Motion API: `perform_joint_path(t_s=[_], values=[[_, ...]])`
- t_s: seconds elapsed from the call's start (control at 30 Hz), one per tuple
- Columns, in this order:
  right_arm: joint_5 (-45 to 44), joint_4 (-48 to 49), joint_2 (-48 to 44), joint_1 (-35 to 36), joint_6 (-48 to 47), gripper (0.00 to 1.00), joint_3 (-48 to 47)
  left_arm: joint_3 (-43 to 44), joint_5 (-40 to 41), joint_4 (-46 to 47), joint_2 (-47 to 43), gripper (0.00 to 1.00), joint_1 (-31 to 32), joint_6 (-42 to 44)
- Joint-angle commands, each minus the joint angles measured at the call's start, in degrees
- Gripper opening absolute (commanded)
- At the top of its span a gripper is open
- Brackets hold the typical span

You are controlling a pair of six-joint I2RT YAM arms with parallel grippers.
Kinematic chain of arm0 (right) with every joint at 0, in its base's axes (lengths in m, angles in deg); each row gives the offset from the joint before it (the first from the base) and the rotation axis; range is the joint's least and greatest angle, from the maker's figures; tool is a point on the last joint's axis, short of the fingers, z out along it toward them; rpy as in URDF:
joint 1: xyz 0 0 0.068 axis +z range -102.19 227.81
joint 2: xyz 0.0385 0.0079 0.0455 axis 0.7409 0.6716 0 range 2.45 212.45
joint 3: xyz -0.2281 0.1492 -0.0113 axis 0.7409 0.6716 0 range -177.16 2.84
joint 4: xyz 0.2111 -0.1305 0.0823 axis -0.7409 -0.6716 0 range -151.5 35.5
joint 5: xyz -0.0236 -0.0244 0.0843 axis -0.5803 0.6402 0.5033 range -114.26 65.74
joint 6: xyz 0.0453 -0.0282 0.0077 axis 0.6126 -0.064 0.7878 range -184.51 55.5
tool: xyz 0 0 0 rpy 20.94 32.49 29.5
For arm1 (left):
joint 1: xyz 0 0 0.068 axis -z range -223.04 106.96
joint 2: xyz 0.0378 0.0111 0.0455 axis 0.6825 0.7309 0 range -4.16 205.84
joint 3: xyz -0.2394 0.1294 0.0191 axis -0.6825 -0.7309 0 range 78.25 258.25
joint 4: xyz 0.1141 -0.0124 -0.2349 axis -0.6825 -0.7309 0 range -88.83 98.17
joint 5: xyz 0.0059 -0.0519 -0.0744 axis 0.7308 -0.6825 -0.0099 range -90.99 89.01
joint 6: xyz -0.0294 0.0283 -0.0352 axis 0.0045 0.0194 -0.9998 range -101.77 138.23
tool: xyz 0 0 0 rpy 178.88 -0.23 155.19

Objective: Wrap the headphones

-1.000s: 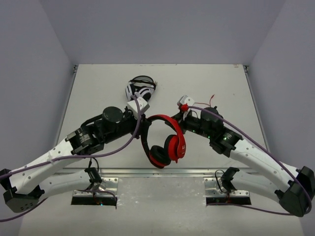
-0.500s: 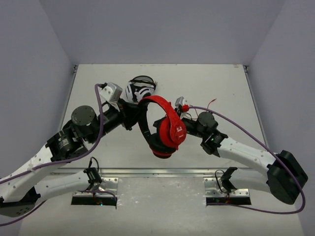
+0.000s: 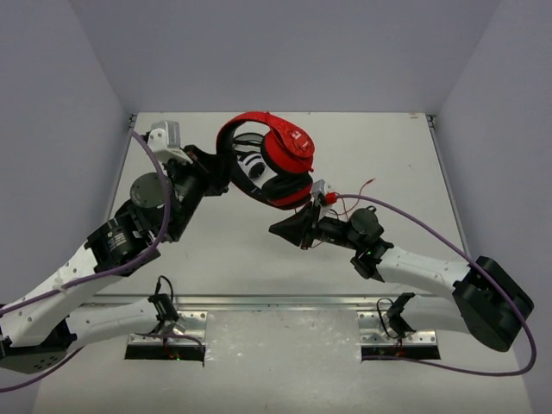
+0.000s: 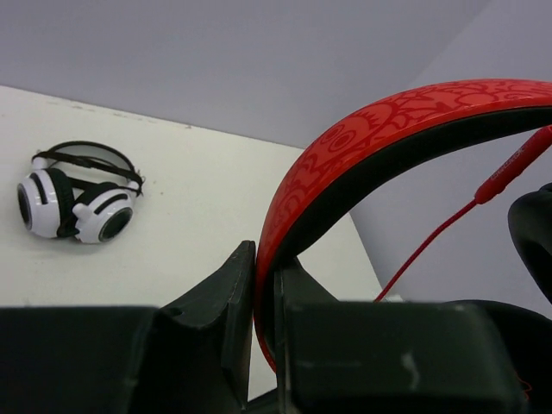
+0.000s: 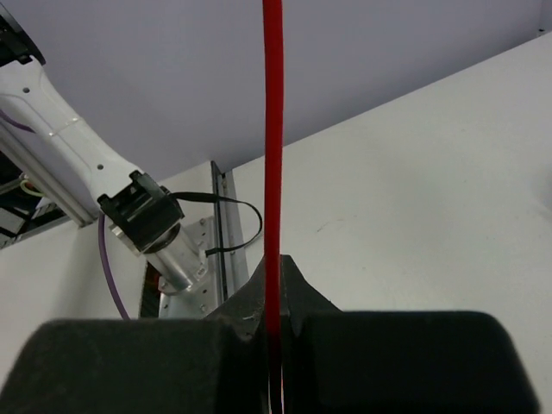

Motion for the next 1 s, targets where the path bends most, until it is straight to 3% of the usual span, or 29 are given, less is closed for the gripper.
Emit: perform_joint_path(t_s=[0.0,0.07,0.2,0.33,0.47,0.77,0.97], values=[[2.2,4.8,0.1,0.5,2.6,0.01,0.5,4.2,10.8,6.5,1.9,0.0,0.5,-5.9],[0.9,2.4,-0.6,1.8,1.1,0.01,0.6,6.5,15.7,6.0,4.8,0.0,0.5,-5.6],[-4.9,-11.3,-4.7,6.4,-6.0,0.01,-0.7,11.7,21.5,4.3,11.8,0.0,-0.5,-1.1],[-9.0,-20.7,-8.0,9.6,-11.1,0.01,-2.8,14.4,12.1,0.9,17.3,0.0,-9.9,-4.8],[-11.7,-32.9,-10.6,12.1,-14.2,0.01,-7.6,14.1,14.3,-0.4,21.5,0.0,-11.5,-5.6],[-18.2,-65.2,-3.7,17.8,-22.6,0.03,-29.8,2.8,27.9,-6.5,26.5,0.0,-11.4,-13.2],[-17.6,-82.9,0.7,18.0,-30.5,0.02,-42.6,-8.4,26.1,-10.1,28.0,0.0,-10.7,-22.1]])
